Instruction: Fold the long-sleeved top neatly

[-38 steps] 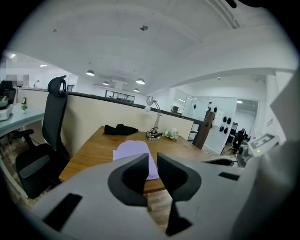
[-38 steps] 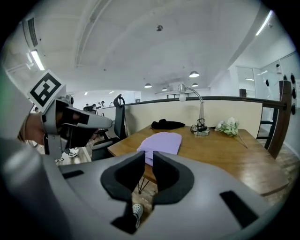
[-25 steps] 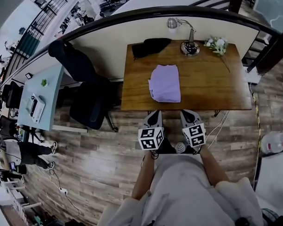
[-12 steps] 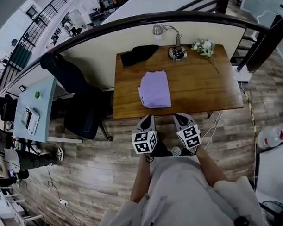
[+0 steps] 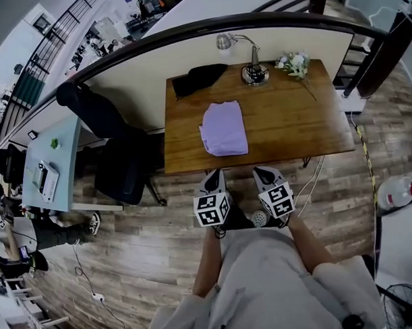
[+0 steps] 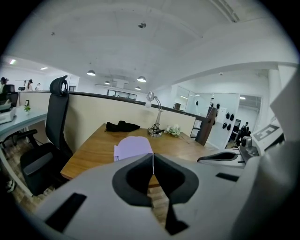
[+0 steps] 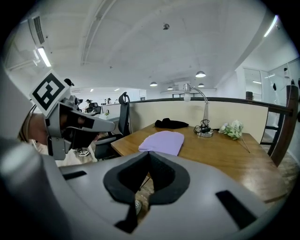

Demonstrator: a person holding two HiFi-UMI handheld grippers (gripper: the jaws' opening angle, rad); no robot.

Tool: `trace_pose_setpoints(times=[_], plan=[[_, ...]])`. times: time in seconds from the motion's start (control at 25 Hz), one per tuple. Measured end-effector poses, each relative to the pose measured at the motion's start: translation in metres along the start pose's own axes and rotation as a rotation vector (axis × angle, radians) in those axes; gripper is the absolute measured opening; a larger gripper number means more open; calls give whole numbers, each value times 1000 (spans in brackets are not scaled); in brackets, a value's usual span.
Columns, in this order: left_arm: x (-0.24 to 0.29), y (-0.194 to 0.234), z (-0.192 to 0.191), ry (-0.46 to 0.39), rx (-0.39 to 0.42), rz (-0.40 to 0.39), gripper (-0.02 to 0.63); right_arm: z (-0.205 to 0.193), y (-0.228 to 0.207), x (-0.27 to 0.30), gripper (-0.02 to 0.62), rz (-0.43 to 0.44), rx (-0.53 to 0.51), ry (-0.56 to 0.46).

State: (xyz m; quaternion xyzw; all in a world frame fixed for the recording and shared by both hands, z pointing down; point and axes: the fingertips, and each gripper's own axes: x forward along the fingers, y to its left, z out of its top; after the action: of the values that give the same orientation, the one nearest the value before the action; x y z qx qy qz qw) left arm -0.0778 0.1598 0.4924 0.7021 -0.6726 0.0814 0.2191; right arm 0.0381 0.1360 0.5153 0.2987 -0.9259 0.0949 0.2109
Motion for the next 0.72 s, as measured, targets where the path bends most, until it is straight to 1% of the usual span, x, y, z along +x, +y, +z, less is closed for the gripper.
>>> trace_pose_setpoints(times=[0.24, 0.56, 0.72], plan=[[-3, 5, -10, 29, 12, 12, 25, -1, 6, -1, 5, 7, -14, 2], [-9, 15, -5, 16, 9, 18, 25, 3, 11, 1, 5, 11, -19, -2], [-8, 15, -10, 22, 0, 6, 25, 6, 11, 3, 5, 8, -9, -15]])
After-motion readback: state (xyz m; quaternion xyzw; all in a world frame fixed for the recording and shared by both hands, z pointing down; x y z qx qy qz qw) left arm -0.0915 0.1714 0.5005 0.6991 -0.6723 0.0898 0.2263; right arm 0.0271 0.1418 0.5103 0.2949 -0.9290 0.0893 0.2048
